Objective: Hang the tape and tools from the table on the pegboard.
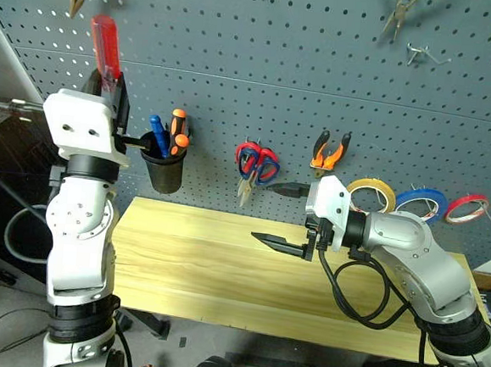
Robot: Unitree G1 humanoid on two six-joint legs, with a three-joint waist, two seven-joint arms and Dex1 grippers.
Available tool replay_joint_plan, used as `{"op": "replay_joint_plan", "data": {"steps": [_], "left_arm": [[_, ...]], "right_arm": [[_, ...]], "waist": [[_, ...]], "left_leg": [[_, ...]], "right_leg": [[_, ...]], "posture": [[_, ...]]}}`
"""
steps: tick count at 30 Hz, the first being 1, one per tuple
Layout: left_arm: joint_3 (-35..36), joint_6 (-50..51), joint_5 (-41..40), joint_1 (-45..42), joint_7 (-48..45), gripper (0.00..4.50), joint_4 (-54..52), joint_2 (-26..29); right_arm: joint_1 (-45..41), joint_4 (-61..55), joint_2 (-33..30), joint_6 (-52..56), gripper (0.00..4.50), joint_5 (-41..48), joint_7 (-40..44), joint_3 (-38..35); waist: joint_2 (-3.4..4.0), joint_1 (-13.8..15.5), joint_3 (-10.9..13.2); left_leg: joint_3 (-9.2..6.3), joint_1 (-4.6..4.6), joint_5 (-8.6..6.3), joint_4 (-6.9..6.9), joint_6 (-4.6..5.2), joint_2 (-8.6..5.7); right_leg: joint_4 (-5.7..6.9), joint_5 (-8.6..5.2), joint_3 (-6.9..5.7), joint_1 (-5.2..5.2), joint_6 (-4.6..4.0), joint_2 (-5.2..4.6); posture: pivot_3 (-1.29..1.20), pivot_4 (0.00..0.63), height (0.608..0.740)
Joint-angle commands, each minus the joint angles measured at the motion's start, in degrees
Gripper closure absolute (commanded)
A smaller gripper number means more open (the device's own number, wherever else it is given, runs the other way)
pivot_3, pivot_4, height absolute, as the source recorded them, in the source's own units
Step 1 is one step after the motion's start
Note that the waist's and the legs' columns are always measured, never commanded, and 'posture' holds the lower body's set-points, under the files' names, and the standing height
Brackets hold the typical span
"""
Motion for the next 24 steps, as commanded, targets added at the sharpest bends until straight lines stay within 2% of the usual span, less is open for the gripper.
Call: {"op": "replay_joint_plan", "data": {"steps": [1, 10, 19, 21, 22, 24], "left_arm": [[-1.6, -3.5, -0.4, -3.0, -0.2, 3.76, 3.3, -0.4], [-2.8, -8.4, -0.3, -5.8, 0.0, 3.76, 11.8, -1.1], [-3.7, -8.0, -1.7, -2.5, -1.0, 3.76, 17.2, -2.3], [-3.8, -7.8, -2.9, -2.3, -1.9, 3.05, 16.7, -2.7], [-3.6, -7.7, -3.2, -2.1, -1.9, 2.89, 16.2, -3.0], [-2.9, -7.2, -3.7, -1.7, -1.2, 2.28, 15.0, -3.3]], "right_arm": [[-1.0, -1.2, 0.3, -1.0, 0.00, -0.6, 0.0, -0.3], [0.6, -4.2, 0.6, 0.6, 0.00, -1.1, -1.2, -0.4], [1.2, -6.0, 1.1, 2.1, 0.00, -1.1, -2.6, -0.1], [1.4, -6.6, 1.1, 2.6, 0.00, -0.9, -2.8, -0.1], [1.6, -6.9, 1.1, 2.8, 0.00, -0.9, -3.0, -0.1], [1.9, -7.4, 1.0, 3.2, 0.00, -0.7, -3.2, -0.2]], "waist": [[-0.10, 0.0, -0.3], [-0.17, -1.1, -0.7], [-0.03, -2.5, -0.8], [-0.03, -2.7, -0.8], [-0.03, -2.8, -0.8], [-0.03, -3.1, -0.8]], "left_leg": [[-0.01, 0.01, 0.00, 0.00, 0.00, 0.00], [-0.02, 0.05, 0.00, 0.07, 0.00, 0.01], [-0.09, 0.13, 0.00, 0.09, 0.00, 0.00], [-0.16, 0.12, 0.00, 0.13, 0.00, 0.01], [-0.18, 0.10, 0.00, 0.14, 0.00, 0.01], [-0.21, 0.12, 0.00, 0.14, 0.00, -0.01]], "right_leg": [[0.00, 0.00, 0.01, 0.00, 0.00, 0.00], [0.03, 0.02, 0.02, 0.06, -0.03, 0.00], [0.03, 0.02, 0.02, 0.20, -0.03, -0.01], [0.04, 0.02, 0.02, 0.22, -0.04, -0.01], [0.03, 0.02, 0.01, 0.22, -0.04, -0.02], [0.02, 0.02, 0.00, 0.26, -0.04, -0.03]], "posture": [[0.18, 0.033, 0.740], [0.14, 0.043, 0.740], [0.12, 0.058, 0.740], [0.12, 0.063, 0.740], [0.11, 0.065, 0.740], [0.11, 0.067, 0.740]]}}
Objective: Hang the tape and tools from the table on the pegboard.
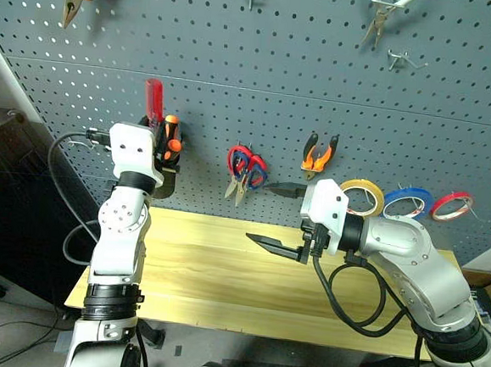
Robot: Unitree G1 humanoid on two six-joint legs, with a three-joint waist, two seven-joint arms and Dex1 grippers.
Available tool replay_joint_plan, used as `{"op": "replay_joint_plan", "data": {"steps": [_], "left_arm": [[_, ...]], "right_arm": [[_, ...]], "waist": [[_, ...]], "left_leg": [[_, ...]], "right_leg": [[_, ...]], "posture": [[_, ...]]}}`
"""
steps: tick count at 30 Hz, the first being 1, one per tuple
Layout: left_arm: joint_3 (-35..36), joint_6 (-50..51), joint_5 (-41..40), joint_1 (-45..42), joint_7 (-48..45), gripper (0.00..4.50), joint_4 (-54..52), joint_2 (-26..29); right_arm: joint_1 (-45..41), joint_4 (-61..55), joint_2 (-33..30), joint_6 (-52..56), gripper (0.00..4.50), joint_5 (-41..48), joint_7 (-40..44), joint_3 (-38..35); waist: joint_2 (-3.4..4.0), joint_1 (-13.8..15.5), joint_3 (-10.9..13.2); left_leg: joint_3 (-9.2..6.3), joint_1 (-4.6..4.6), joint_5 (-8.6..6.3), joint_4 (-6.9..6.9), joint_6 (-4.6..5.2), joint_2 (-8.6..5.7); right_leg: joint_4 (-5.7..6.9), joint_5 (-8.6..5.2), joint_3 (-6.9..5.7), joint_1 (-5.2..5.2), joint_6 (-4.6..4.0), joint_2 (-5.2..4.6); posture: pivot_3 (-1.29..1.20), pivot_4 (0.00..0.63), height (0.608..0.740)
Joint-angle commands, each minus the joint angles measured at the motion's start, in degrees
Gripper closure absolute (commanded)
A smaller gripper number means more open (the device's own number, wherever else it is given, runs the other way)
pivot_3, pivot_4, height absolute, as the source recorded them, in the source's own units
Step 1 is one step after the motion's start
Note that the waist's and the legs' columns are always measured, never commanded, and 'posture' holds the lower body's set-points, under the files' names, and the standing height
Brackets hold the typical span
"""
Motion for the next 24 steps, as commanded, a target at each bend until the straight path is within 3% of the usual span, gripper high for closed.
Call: {"op": "replay_joint_plan", "data": {"steps": [1, 5, 10, 13, 18, 22, 24], "left_arm": [[0.8, -0.1, -0.9, -0.4, 0.8, 2.00, -4.0, -0.3], [1.9, 2.2, -1.6, -0.6, 2.4, 0.83, -6.3, -0.6], [3.0, 6.6, -3.1, -1.9, 3.6, 0.83, -13.4, -0.3], [-0.1, 8.1, -4.9, -1.7, -1.9, 0.83, -19.0, 1.8], [-5.0, 14.2, -9.1, 5.9, -9.9, 0.83, -22.9, 3.5], [-7.7, 24.5, -3.9, 10.7, -6.3, 0.83, -20.5, 3.9], [-7.5, 24.0, -3.4, 13.3, -6.2, 0.83, -19.6, 3.7]], "right_arm": [[0.4, -2.6, 0.0, 0.7, 0.00, 0.5, -0.7, -0.7], [0.8, -3.0, 0.2, 1.1, 0.00, 0.6, -0.8, -0.7], [1.3, -3.5, -0.2, 1.2, 0.00, 0.9, -0.6, -1.3], [1.8, -4.1, -0.6, 1.6, 0.00, 1.6, -0.3, -2.2], [3.8, -5.5, -1.0, 3.1, 0.00, 3.7, -0.8, -4.1], [10.3, -7.3, -2.5, 4.0, 0.00, 3.4, -2.4, -5.7], [14.8, -7.7, -2.3, 3.7, 0.00, 2.4, -4.6, -6.3]], "waist": [[0.00, -0.4, 0.0], [0.01, -1.1, 0.0], [0.02, -1.4, 0.0], [0.02, -1.3, 0.0], [0.64, -1.1, -0.4], [0.85, -0.9, -0.6], [0.85, -0.9, -0.6]], "left_leg": [[-0.02, 0.00, 0.00, 0.00, 0.00, 0.00], [-0.05, 0.04, 0.00, 0.00, 0.00, 0.00], [-0.05, 0.08, 0.00, 0.00, 0.00, 0.00], [-0.08, 0.08, 0.00, 0.01, 0.00, 0.00], [-0.09, 0.15, 0.00, -0.01, 0.00, -0.05], [-0.16, 0.33, 0.00, -0.08, 0.00, -0.01], [-0.16, 0.33, 0.02, -0.07, -0.03, -0.02]], "right_leg": [[-0.01, 0.00, -0.01, 0.02, 0.00, 0.00], [0.00, 0.00, -0.03, 0.09, 0.00, -0.01], [0.00, 0.00, -0.02, 0.12, 0.00, -0.01], [-0.02, 0.00, -0.04, 0.15, 0.00, -0.01], [-0.10, 0.00, -0.03, 0.27, 0.01, -0.03], [-0.02, -0.01, -0.03, 0.40, 0.00, 0.01], [0.02, -0.01, -0.01, 0.41, 0.01, 0.03]], "posture": [[0.11, 0.069, 0.740], [0.11, 0.069, 0.740], [0.12, 0.069, 0.740], [0.13, 0.067, 0.740], [0.14, 0.060, 0.740], [0.14, 0.052, 0.740], [0.13, 0.049, 0.740]]}}
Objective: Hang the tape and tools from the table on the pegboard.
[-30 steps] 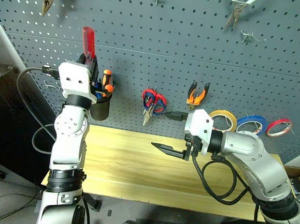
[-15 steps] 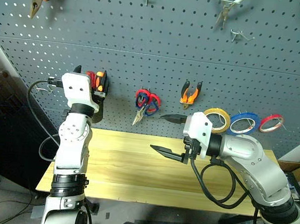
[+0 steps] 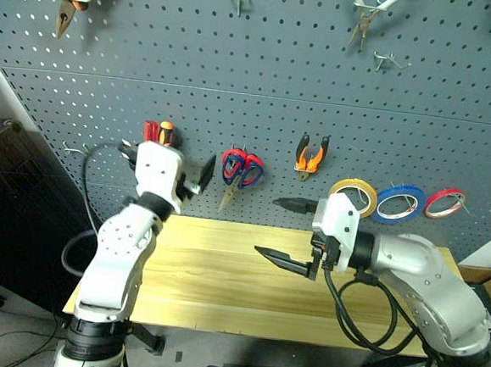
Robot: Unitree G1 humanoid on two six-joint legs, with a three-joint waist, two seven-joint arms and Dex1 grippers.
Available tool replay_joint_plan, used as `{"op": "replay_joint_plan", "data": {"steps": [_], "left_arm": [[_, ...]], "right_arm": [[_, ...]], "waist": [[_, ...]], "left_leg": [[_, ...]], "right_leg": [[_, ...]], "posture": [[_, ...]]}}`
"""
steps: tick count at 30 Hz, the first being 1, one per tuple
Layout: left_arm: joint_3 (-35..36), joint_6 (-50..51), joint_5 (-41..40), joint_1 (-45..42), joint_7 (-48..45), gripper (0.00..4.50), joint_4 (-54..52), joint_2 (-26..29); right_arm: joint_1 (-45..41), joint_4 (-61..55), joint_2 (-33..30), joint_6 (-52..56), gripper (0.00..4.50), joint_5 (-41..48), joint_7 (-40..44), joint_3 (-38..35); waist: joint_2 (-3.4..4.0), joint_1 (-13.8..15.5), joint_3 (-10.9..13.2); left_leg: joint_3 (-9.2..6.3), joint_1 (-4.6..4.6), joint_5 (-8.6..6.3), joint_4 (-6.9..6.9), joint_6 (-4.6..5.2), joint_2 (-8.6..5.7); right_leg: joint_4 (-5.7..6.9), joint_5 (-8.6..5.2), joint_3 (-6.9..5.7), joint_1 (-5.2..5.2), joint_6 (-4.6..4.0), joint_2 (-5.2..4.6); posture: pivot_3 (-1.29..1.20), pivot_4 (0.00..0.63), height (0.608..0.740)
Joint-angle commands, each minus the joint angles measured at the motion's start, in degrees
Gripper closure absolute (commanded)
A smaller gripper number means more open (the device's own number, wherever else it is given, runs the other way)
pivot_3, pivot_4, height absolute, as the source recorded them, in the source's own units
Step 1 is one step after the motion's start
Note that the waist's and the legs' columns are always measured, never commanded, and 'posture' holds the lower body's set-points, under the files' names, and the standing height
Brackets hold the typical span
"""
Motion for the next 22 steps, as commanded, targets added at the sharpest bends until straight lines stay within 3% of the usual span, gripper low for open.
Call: {"op": "replay_joint_plan", "data": {"steps": [1, 8, 14, 22], "left_arm": [[0.6, 0.1, 1.0, 2.2, 0.5, 0.83, -0.1, 0.0], [0.3, -3.3, 1.3, 4.2, -2.8, 0.83, 7.6, 0.9], [-0.5, -7.7, 0.9, 4.9, -6.1, 0.83, 14.8, 0.5], [-0.3, -10.9, 1.6, 4.1, -6.2, 0.83, 22.4, -0.2]], "right_arm": [[5.4, -2.3, 0.6, -1.0, 0.00, -1.2, -4.1, -2.5], [18.7, 7.7, 9.6, -12.5, 0.00, -10.0, -17.5, -5.6], [25.6, 24.9, 16.2, -31.8, 0.00, -15.4, -27.8, -14.8], [27.1, 35.7, 15.7, -40.6, 0.00, -13.0, -28.4, -25.0]], "waist": [[-0.01, 0.0, 0.0], [0.17, 0.0, -0.6], [0.54, -0.1, -1.6], [1.05, -0.4, -2.0]], "left_leg": [[0.00, 0.01, 0.00, 0.00, -0.01, -0.01], [0.02, 0.09, 0.02, -0.03, -0.03, -0.01], [0.20, 0.24, 0.02, -0.08, -0.03, -0.05], [0.73, 0.82, 0.01, -0.22, -0.02, 0.08]], "right_leg": [[0.00, 0.00, 0.02, 0.01, 0.00, 0.00], [0.01, 0.00, 0.03, 0.04, 0.00, 0.01], [0.01, 0.00, 0.20, 0.09, 0.01, 0.03], [0.12, -0.01, 0.88, 0.39, 0.05, 0.26]], "posture": [[0.13, 0.048, 0.740], [0.11, 0.031, 0.740], [0.10, 0.009, 0.740], [0.07, 0.013, 0.740]]}}
